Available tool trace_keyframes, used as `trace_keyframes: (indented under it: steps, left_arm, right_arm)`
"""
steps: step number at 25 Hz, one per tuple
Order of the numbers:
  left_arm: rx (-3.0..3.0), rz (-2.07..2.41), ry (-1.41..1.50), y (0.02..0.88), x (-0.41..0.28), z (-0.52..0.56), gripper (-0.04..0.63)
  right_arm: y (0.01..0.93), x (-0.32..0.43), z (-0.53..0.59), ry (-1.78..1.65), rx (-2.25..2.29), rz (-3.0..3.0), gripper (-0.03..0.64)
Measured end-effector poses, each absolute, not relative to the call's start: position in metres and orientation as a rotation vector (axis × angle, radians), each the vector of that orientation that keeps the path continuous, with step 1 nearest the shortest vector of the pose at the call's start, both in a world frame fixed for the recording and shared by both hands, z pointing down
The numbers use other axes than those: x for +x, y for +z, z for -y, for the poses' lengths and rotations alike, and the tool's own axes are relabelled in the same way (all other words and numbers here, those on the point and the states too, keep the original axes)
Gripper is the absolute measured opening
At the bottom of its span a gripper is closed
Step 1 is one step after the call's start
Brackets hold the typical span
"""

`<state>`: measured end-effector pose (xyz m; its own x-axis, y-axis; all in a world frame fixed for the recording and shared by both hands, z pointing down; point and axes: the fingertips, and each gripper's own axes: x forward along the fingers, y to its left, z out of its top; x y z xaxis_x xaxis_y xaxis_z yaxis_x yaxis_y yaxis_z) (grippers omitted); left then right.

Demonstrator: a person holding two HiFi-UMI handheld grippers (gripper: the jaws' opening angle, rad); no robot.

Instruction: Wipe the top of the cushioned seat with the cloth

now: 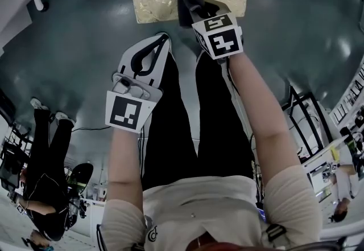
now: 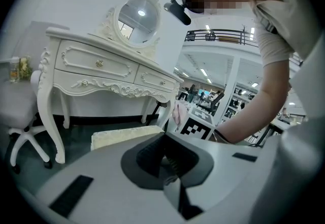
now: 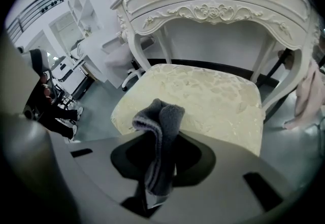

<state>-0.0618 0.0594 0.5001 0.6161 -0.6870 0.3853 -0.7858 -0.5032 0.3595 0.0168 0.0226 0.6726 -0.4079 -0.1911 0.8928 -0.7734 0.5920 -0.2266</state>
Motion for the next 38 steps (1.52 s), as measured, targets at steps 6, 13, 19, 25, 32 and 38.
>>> trace_keyframes:
  steps: [6, 13, 19, 25, 32, 38]
  left_arm:
    - [2.350, 1.151, 0.257, 0.498, -0.026, -0.051, 0.014]
    - [2.370, 1.125, 0.269, 0.502, 0.010, -0.047, 0.014]
    - [2.377, 1.105, 0.276, 0.504, 0.040, -0.048, 0.014]
    - [2.383, 1.101, 0.283, 0.506, 0.062, -0.046, 0.014]
    - [2.400, 1.107, 0.295, 0.505, 0.079, -0.046, 0.014]
    - [2.405, 1.154, 0.263, 0.483, 0.081, -0.044, 0.014]
  right_arm:
    - [0.673, 0.061, -0.019, 0.816, 0.804, 1.901, 0.087]
    - [0.675, 0.101, -0.013, 0.843, 0.827, 1.890, 0.087]
    - [0.673, 0.135, -0.009, 0.863, 0.859, 1.866, 0.087]
    - [0.677, 0.171, -0.005, 0.860, 0.904, 1.824, 0.086]
    - [0.687, 0.215, -0.004, 0.854, 0.955, 1.750, 0.080]
    - [0.661, 0.228, -0.003, 0.826, 0.988, 1.772, 0.078]
